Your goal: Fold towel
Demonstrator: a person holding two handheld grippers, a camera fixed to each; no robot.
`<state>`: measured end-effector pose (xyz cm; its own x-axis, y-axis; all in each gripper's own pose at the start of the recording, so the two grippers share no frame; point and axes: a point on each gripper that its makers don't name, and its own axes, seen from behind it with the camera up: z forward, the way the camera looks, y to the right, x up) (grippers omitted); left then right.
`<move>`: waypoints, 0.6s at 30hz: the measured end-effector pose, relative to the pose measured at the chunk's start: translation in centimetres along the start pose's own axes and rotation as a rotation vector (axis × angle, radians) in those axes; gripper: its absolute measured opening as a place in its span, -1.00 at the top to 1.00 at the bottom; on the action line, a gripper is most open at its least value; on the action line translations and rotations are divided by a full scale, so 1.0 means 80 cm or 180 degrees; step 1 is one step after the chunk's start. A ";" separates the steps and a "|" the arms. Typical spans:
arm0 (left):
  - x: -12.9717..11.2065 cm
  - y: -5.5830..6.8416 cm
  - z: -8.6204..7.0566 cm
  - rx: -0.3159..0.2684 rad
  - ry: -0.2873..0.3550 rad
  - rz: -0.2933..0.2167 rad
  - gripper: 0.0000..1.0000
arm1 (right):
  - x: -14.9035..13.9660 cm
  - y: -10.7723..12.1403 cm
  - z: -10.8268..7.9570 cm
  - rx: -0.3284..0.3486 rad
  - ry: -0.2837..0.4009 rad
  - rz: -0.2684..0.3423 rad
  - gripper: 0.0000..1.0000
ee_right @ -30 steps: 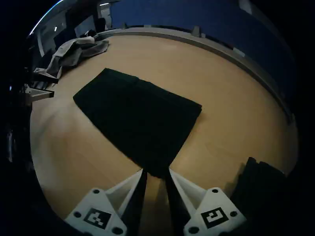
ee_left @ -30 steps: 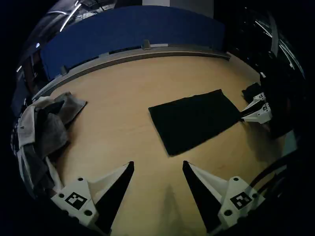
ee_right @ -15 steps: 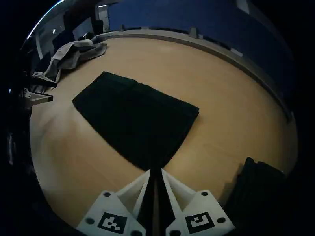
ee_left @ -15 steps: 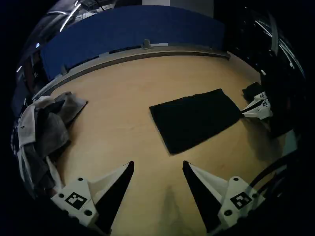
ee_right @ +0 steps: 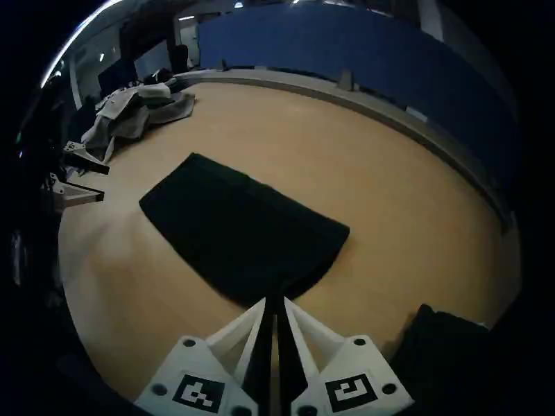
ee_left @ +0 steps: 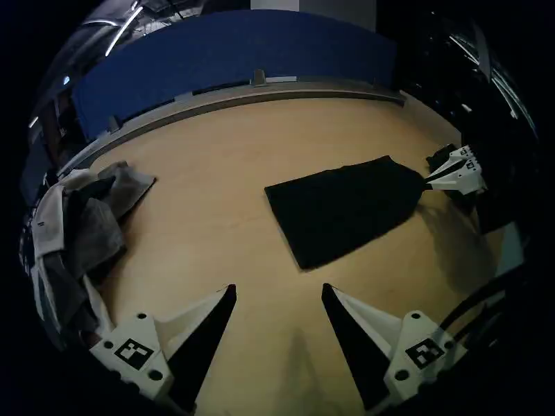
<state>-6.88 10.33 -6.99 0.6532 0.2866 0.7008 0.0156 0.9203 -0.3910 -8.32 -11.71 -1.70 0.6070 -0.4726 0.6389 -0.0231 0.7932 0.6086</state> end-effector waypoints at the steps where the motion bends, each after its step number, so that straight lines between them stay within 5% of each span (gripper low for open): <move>1: 0.000 -0.001 -0.001 0.0003 0.0003 0.0000 -0.83 | 0.008 -0.002 -0.001 0.0009 0.0036 -0.0014 0.93; 9: 0.001 -0.007 -0.007 0.0029 0.0034 -0.0006 -0.83 | 0.068 -0.018 -0.002 0.0079 0.0233 -0.0153 0.93; 18: 0.003 -0.012 -0.014 0.0041 0.0084 -0.0028 -0.83 | 0.096 -0.035 0.007 0.0128 0.0264 -0.0308 0.93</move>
<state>-5.91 9.21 -7.13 0.6728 0.2716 0.6882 0.0117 0.9261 -0.3770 -4.05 -17.76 1.73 0.6714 -0.5116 0.5362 0.0081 0.7286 0.6849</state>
